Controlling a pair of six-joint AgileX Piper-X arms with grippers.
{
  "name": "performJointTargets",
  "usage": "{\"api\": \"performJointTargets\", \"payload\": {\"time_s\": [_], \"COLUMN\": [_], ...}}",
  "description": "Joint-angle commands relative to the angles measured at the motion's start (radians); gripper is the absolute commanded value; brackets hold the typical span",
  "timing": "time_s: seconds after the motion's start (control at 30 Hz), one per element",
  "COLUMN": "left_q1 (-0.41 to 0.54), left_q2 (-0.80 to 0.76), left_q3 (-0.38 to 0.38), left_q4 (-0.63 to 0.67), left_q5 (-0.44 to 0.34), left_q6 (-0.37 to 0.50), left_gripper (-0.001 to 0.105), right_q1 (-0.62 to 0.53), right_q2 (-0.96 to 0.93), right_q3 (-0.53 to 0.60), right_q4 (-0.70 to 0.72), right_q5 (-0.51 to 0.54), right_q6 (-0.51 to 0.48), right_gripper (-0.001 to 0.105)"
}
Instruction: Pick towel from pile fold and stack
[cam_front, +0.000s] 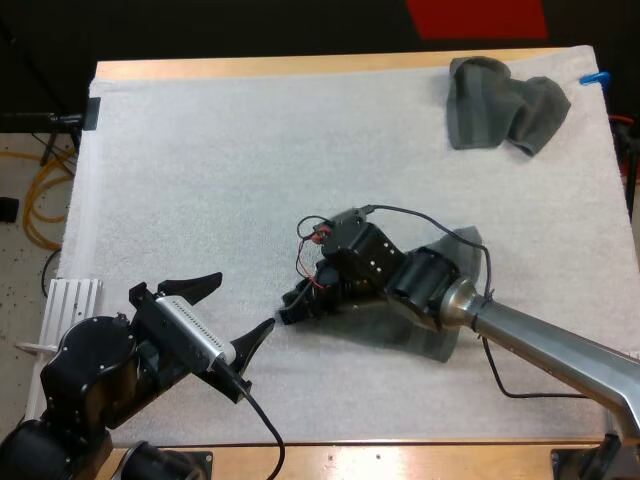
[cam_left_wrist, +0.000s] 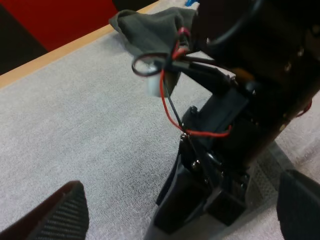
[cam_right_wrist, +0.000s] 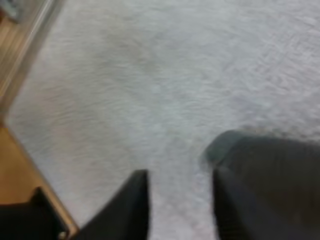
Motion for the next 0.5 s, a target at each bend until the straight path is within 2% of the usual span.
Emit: {"api": "performJointTargets", "payload": {"time_s": [0.0, 0.03, 0.17, 0.3, 0.37, 0.47], "left_q1": [-0.004, -0.004, -0.004, -0.004, -0.004, -0.004], "left_q2": [-0.004, -0.004, -0.004, -0.004, -0.004, -0.004], "left_q3": [-0.009, -0.009, -0.009, -0.009, -0.009, -0.009], "left_q4": [-0.006, -0.006, -0.006, -0.006, -0.006, -0.006], "left_q5": [-0.003, -0.003, -0.003, -0.003, -0.003, -0.003], "left_q6": [-0.005, -0.005, -0.005, -0.005, -0.005, -0.005], "left_gripper": [0.075, 0.075, 0.075, 0.075, 0.075, 0.075], "right_q1": [-0.002, -0.002, -0.002, -0.002, -0.002, -0.002], "right_q2": [-0.010, -0.010, -0.035, -0.114, -0.170, -0.231], "right_q3": [-0.018, -0.030, -0.068, -0.071, -0.071, -0.071], "right_q4": [0.021, 0.043, 0.177, 0.346, 0.441, 0.533], "right_q5": [-0.032, -0.033, 0.009, 0.173, 0.282, 0.376], "right_q6": [-0.017, -0.018, -0.034, -0.085, -0.088, -0.088], "right_gripper": [0.056, 0.061, 0.062, 0.062, 0.062, 0.062]}}
